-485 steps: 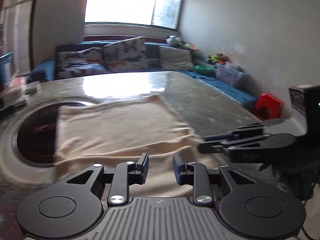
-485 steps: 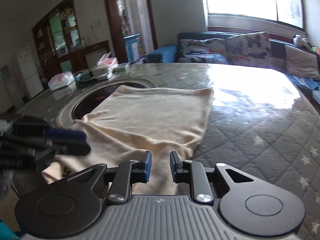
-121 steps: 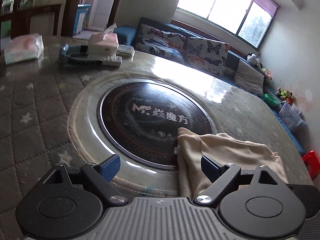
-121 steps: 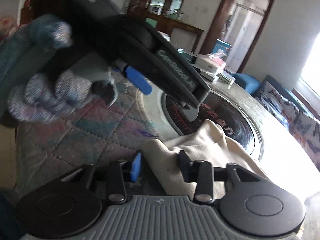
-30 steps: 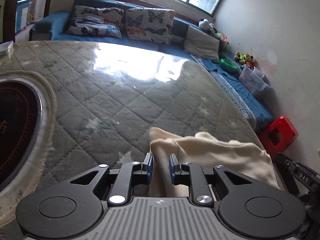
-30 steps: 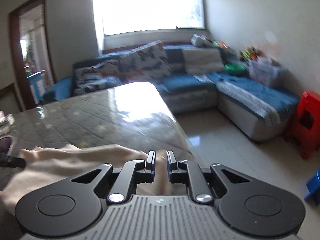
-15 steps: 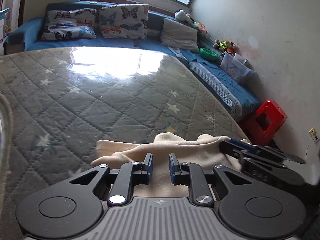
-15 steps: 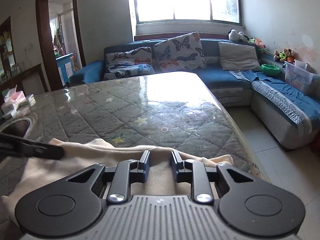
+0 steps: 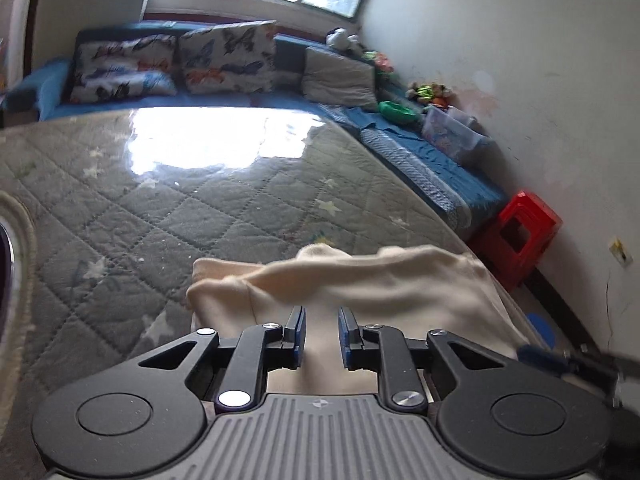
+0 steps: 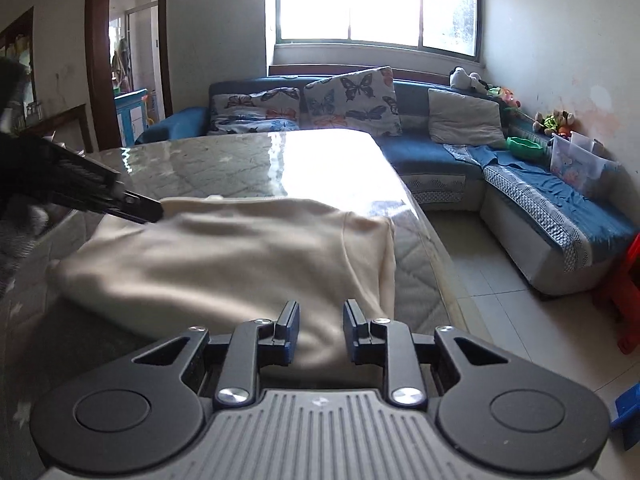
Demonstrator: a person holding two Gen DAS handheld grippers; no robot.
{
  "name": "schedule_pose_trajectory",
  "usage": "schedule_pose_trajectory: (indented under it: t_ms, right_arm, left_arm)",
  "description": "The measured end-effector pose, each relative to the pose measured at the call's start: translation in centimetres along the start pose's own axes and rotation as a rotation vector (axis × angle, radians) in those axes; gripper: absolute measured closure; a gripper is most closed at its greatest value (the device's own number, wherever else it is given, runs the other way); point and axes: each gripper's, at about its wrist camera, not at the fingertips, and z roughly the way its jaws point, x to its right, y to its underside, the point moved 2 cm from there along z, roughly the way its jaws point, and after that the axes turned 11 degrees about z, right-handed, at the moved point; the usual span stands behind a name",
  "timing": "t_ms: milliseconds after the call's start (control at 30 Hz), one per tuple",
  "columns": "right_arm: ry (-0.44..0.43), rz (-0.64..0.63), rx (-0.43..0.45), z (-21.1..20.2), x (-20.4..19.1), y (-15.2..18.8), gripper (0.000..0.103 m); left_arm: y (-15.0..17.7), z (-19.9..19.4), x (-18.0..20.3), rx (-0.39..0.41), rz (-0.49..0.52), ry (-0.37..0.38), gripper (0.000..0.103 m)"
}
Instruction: Fold clothes
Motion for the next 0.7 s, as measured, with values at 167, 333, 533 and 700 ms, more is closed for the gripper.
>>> schedule_pose_trajectory:
  t_ms: [167, 333, 533, 700]
  right_arm:
    - [-0.031, -0.030, 0.051, -0.9, -2.2, -0.3, 0.077]
    - [-0.101, -0.041, 0.052, 0.1, -5.0, -0.2, 0.074]
    - [-0.085, -0.071, 0.011, 0.8, -6.3, 1.3, 0.073]
    - [-0.132, -0.085, 0.043, -0.2, -8.3, 0.5, 0.072]
  left_arm:
    - [2.6, -2.7, 1.8, 0.025, 0.073, -0.017, 0.084]
    - [4.4, -3.1, 2.5, 0.026, 0.091, -0.028, 0.084]
    - [4.5, -3.5, 2.3, 0.046, 0.089, -0.030, 0.084]
    - [5.1, -3.7, 1.2, 0.029, 0.064, -0.057, 0.084]
